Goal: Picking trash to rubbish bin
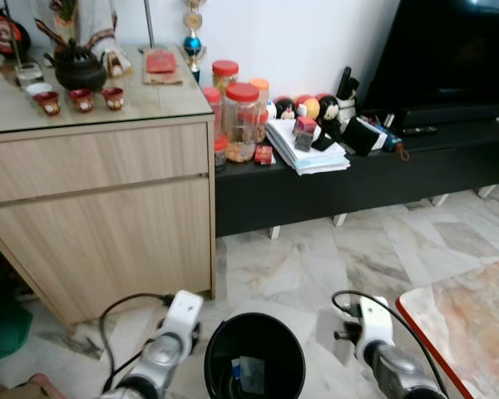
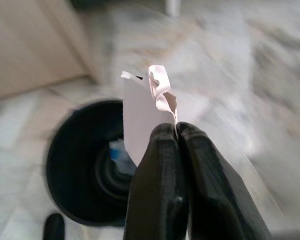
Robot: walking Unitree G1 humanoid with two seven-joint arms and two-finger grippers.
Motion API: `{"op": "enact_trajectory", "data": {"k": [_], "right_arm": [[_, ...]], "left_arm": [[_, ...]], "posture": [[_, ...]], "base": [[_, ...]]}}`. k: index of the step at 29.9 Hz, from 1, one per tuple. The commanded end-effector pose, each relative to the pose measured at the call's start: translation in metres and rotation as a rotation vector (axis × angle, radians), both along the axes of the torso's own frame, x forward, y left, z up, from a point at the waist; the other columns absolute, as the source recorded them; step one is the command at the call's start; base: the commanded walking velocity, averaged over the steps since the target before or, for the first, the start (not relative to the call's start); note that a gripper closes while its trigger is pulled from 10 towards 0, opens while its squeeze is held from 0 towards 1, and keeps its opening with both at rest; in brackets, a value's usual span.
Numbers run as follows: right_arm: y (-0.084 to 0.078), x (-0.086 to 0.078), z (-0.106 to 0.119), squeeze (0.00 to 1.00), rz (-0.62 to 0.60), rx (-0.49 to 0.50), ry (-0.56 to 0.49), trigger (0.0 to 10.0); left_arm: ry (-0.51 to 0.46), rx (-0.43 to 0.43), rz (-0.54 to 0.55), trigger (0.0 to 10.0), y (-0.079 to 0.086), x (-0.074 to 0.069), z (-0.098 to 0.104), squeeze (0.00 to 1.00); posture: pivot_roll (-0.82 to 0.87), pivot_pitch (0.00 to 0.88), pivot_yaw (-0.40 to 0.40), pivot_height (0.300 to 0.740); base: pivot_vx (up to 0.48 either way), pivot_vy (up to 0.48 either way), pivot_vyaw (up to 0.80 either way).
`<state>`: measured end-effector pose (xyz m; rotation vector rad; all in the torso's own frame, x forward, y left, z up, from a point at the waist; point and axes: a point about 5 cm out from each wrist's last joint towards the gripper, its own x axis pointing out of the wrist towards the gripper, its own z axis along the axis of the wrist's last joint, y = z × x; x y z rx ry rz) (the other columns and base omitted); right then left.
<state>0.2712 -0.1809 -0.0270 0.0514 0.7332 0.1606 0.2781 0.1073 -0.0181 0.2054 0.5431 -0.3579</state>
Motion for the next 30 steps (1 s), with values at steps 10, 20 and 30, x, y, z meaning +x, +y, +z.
{"op": "enact_trajectory", "data": {"k": [10,20,30], "right_arm": [[0.037,0.019,0.013,0.00,0.148,-0.063,-0.021,10.0],[0.046,0.018,0.011,0.00,0.164,-0.083,-0.009,10.0],[0.052,0.020,0.013,0.84,0.182,-0.067,-0.020,10.0]], "left_arm": [[0.016,-0.167,-0.111,10.0,-0.022,0.000,0.006,0.00],[0.109,-0.167,-0.077,10.0,0.000,-0.017,-0.011,0.00],[0.125,-0.162,-0.077,10.0,0.005,-0.022,-0.015,0.00]], "posture": [[0.07,0.000,-0.110,0.740],[0.08,0.000,-0.118,0.740],[0.10,0.000,-0.126,0.740]], "base": [[0.000,0.000,0.00],[0.000,0.000,0.00],[0.000,0.000,0.00]]}}
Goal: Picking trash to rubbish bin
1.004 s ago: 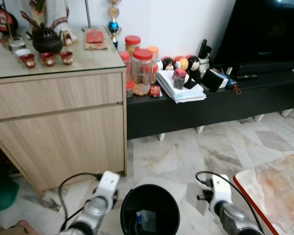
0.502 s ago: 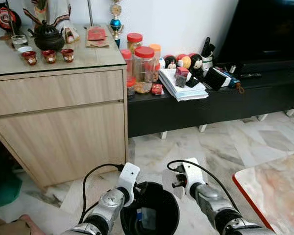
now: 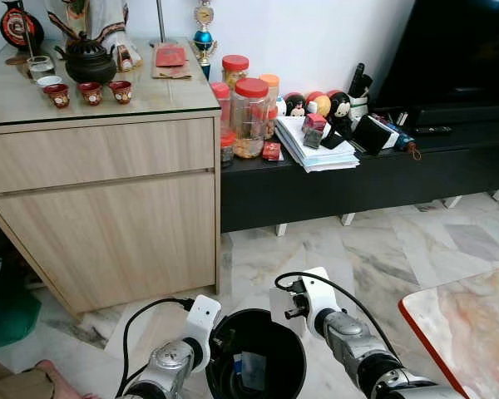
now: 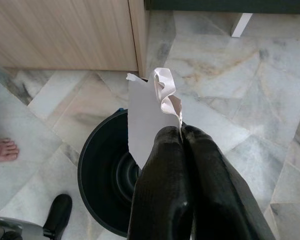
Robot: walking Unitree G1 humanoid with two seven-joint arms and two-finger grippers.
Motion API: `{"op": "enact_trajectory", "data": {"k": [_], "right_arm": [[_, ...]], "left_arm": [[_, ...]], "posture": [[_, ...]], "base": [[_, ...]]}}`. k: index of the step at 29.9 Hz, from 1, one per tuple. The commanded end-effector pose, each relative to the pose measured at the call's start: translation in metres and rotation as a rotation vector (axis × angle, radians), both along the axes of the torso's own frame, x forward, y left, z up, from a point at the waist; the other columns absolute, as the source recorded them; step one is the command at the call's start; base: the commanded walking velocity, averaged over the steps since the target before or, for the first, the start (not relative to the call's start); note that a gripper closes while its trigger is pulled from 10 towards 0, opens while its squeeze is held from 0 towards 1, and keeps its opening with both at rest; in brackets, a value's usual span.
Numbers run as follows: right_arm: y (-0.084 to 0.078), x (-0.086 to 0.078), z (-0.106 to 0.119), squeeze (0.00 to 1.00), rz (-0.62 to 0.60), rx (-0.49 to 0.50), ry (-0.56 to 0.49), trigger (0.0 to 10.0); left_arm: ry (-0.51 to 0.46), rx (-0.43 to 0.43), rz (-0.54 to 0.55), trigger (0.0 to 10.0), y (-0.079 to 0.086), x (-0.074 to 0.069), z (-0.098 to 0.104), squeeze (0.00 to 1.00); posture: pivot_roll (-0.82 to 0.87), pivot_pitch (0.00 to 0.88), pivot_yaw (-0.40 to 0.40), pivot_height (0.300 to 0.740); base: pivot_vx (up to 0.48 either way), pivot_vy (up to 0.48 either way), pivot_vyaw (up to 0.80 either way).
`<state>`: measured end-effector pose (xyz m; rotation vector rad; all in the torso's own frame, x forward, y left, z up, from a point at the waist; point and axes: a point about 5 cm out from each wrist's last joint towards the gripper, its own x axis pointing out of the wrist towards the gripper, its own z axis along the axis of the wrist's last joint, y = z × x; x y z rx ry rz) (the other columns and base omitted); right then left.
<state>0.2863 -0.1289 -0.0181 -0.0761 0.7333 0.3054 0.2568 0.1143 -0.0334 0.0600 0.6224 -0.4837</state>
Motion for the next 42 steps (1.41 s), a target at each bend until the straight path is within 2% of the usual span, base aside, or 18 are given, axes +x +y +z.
{"op": "enact_trajectory", "data": {"k": [1,32,33,34,38,39,42], "right_arm": [[0.000,0.005,0.004,1.00,0.006,-0.001,-0.010,10.0],[0.002,0.014,0.015,1.00,-0.026,0.097,-0.048,10.0],[0.001,0.016,0.017,0.35,-0.040,0.106,-0.062,10.0],[0.000,0.017,0.017,0.00,-0.050,0.109,-0.069,10.0],[-0.015,0.020,0.023,0.00,-0.118,0.143,-0.144,10.0],[-0.025,0.019,0.022,0.00,-0.146,0.137,-0.155,10.0],[-0.040,0.014,0.018,0.00,-0.173,0.101,-0.152,10.0]], "left_arm": [[0.008,-0.011,-0.002,10.0,-0.002,0.000,0.000,0.00],[-0.004,-0.011,-0.012,10.0,-0.005,0.005,0.004,0.00],[-0.005,-0.008,-0.010,10.0,-0.005,0.005,0.004,0.00],[-0.007,-0.001,-0.008,10.0,-0.004,0.005,0.004,0.00],[-0.024,0.096,0.043,10.0,0.006,0.006,0.002,0.00],[-0.031,0.145,0.087,10.0,0.014,0.006,0.001,0.00],[-0.019,0.172,0.146,10.0,0.023,0.004,-0.002,0.00]], "posture": [[0.10,0.000,-0.126,0.740],[0.09,0.000,-0.130,0.740],[0.09,0.000,-0.130,0.740],[0.09,0.000,-0.130,0.740],[0.09,0.000,-0.130,0.740],[0.09,0.000,-0.130,0.740],[0.09,0.000,-0.130,0.740]], "base": [[0.000,0.000,0.00],[0.000,0.000,0.00],[0.000,0.000,0.00],[0.000,0.000,0.00],[0.000,0.000,0.00],[0.000,0.000,0.00],[0.000,0.000,0.00]]}}
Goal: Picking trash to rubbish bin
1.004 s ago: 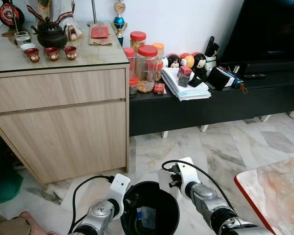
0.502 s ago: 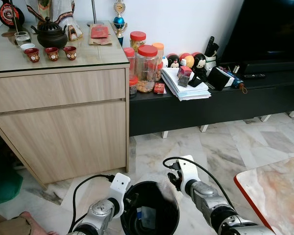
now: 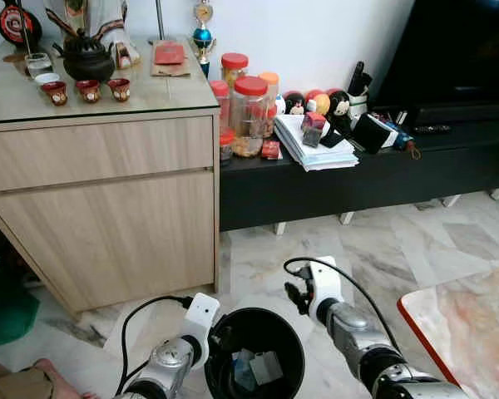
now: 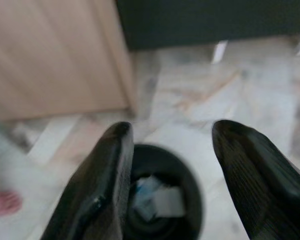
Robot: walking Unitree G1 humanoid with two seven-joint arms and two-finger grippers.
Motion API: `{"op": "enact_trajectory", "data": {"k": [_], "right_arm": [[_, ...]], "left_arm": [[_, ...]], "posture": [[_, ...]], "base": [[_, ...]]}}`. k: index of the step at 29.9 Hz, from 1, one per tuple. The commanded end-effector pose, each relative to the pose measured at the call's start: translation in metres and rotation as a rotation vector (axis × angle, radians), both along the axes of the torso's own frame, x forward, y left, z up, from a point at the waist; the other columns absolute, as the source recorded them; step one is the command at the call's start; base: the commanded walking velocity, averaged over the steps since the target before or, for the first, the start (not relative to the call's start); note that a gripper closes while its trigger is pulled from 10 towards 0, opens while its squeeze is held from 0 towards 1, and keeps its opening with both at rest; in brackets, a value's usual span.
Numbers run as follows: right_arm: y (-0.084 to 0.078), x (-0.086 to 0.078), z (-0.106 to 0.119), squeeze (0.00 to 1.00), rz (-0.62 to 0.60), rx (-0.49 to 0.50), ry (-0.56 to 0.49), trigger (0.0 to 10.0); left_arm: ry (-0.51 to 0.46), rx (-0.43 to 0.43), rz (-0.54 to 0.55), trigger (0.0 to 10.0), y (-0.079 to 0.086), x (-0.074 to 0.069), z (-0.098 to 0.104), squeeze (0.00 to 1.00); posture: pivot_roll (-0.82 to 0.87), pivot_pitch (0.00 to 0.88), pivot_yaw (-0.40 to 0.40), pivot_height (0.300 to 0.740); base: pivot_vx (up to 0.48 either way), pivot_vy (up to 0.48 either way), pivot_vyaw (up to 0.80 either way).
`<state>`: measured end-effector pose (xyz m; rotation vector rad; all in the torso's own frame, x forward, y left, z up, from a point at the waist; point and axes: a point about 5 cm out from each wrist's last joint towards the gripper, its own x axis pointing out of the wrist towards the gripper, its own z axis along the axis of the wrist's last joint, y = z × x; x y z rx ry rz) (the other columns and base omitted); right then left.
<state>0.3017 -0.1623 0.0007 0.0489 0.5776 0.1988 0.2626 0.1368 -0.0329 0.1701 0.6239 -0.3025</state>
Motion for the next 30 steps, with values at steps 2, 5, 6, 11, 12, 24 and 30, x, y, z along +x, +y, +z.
{"op": "enact_trajectory", "data": {"k": [2,5,6,11,12,24,30], "right_arm": [[-0.022,-0.011,-0.009,0.00,-0.050,-0.036,0.029,10.0],[-0.040,-0.026,-0.019,0.00,-0.086,-0.070,0.083,10.0],[-0.047,-0.031,-0.022,0.00,-0.109,-0.075,0.100,10.0],[-0.068,-0.057,-0.038,0.00,-0.194,-0.100,0.178,10.0],[-0.070,-0.061,-0.040,0.00,-0.200,-0.104,0.190,10.0],[-0.079,-0.109,-0.069,0.00,-0.276,-0.130,0.349,10.0],[-0.080,-0.133,-0.081,0.00,-0.313,-0.142,0.412,10.0]], "left_arm": [[0.033,0.034,0.040,10.0,0.007,-0.007,-0.006,0.00],[0.055,0.064,0.047,10.0,0.012,-0.014,-0.012,0.00],[0.063,0.071,0.054,10.0,0.013,-0.016,-0.014,0.00],[0.090,0.101,0.102,10.0,0.018,-0.025,-0.021,0.00],[0.092,0.105,0.106,10.0,0.018,-0.026,-0.021,0.00],[0.123,0.158,0.163,10.0,0.030,-0.038,-0.028,0.00],[0.170,0.189,0.203,10.0,0.036,-0.054,-0.038,0.00]], "posture": [[0.08,0.000,-0.130,0.740],[0.06,0.000,-0.128,0.740],[0.06,0.000,-0.128,0.740],[0.06,0.000,-0.128,0.740],[0.06,0.000,-0.128,0.740],[0.06,0.000,-0.124,0.740],[0.06,0.000,-0.124,0.740]], "base": [[0.000,0.000,0.00],[0.000,0.000,0.00],[0.000,0.000,0.00],[0.000,0.000,0.00],[0.000,0.000,0.00],[0.000,0.000,0.00],[0.000,0.000,0.00]]}}
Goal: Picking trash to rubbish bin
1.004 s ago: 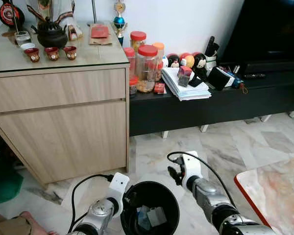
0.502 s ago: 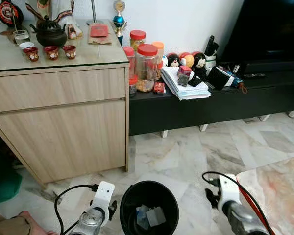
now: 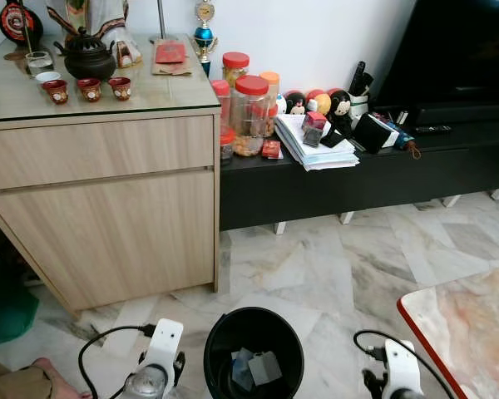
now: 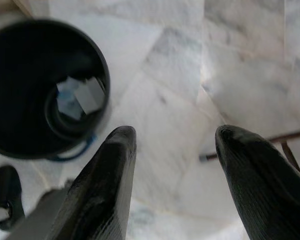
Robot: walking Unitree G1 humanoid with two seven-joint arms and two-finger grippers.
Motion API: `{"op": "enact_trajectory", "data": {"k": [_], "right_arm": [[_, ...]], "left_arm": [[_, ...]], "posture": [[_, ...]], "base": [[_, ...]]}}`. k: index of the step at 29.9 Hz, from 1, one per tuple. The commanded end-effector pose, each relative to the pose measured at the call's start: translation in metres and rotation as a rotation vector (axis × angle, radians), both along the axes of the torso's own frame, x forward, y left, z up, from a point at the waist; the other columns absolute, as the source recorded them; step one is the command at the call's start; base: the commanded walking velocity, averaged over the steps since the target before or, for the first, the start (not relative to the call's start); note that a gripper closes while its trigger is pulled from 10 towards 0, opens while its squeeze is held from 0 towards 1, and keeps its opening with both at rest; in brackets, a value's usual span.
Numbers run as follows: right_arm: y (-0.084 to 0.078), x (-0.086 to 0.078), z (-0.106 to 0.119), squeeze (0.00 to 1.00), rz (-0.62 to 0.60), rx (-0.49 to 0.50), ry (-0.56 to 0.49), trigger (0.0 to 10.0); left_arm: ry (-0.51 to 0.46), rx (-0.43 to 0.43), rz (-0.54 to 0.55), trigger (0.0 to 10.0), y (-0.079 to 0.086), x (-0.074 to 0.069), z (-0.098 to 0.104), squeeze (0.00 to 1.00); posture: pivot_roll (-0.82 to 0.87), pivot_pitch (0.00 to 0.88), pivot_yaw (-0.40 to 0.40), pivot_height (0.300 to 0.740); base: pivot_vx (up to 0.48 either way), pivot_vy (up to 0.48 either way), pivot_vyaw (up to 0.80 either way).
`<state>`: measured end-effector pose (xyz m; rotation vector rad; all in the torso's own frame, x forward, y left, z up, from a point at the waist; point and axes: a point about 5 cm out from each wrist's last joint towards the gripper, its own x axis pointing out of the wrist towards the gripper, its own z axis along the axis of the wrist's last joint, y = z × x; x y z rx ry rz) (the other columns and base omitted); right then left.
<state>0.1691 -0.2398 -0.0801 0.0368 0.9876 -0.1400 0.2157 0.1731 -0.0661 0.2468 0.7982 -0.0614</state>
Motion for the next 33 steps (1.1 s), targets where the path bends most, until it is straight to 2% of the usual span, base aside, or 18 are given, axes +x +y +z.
{"op": "enact_trajectory", "data": {"k": [1,4,8,12,17,33], "right_arm": [[-0.002,-0.001,0.000,0.00,-0.020,-0.008,-0.003,10.0],[-0.002,-0.002,0.000,0.00,-0.020,-0.010,-0.002,10.0],[0.001,-0.012,-0.005,0.00,-0.061,0.033,-0.013,10.0],[0.002,-0.013,-0.005,0.00,-0.066,0.035,-0.024,10.0],[0.003,-0.016,-0.006,0.00,-0.062,0.035,-0.020,10.0],[0.004,-0.011,-0.004,0.00,-0.088,0.050,-0.066,10.0]], "left_arm": [[0.037,0.018,0.001,10.0,0.000,-0.009,-0.005,0.00],[0.040,0.021,0.004,10.0,0.001,-0.010,-0.006,0.00],[0.096,0.031,0.062,10.0,0.007,-0.029,-0.016,0.00],[0.101,0.019,0.061,10.0,0.005,-0.035,-0.019,0.00],[0.112,0.020,0.066,10.0,0.006,-0.038,-0.020,0.00],[0.100,0.015,0.070,10.0,0.006,-0.036,-0.019,0.00]], "posture": [[0.06,0.000,-0.124,0.740],[0.06,0.000,-0.124,0.740],[0.06,0.000,-0.124,0.740],[0.06,0.000,-0.124,0.740],[0.06,0.000,-0.124,0.740],[0.06,0.000,-0.125,0.740]], "base": [[0.000,0.000,0.00],[0.000,0.000,0.00],[0.000,0.000,0.00],[0.000,0.000,0.00],[0.000,0.000,0.00],[0.000,0.000,0.00]]}}
